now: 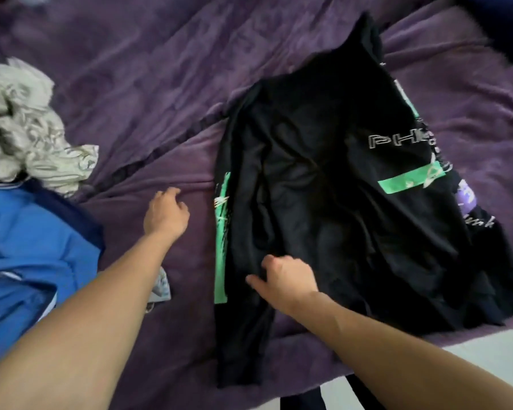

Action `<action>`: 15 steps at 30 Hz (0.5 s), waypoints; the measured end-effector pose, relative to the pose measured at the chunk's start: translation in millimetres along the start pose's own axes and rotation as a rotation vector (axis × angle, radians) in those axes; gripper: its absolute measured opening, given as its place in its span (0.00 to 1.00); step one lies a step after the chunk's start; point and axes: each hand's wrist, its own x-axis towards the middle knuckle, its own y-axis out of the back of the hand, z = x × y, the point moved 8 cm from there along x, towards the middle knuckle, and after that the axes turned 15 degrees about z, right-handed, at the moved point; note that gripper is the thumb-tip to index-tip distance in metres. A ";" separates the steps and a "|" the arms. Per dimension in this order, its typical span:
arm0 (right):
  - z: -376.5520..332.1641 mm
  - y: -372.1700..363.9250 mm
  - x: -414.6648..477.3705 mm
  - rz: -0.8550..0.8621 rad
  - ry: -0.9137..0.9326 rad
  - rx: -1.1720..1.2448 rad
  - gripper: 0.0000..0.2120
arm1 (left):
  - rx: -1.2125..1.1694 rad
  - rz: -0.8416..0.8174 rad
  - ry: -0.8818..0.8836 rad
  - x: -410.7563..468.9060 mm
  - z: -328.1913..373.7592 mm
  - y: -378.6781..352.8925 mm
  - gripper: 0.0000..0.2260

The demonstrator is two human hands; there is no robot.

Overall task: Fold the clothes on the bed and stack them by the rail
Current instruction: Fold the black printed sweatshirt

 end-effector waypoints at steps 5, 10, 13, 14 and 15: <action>-36.3 -73.6 -10.7 -0.178 -0.105 -0.170 0.18 | -0.097 -0.057 -0.057 9.7 -23.8 -21.1 0.16; 14.2 -14.6 12.4 0.010 -0.534 0.652 0.04 | -0.237 -0.086 -0.007 32.3 -11.4 -30.1 0.13; 69.6 66.3 26.5 0.242 -0.861 1.117 0.11 | -0.259 -0.096 -0.013 43.6 7.3 -30.2 0.11; 90.5 95.3 33.2 0.305 -0.917 1.223 0.10 | -0.261 -0.094 -0.033 47.3 16.6 -28.7 0.11; 111.1 126.8 40.8 0.377 -0.945 1.308 0.08 | -0.261 -0.084 -0.064 50.9 27.4 -26.4 0.12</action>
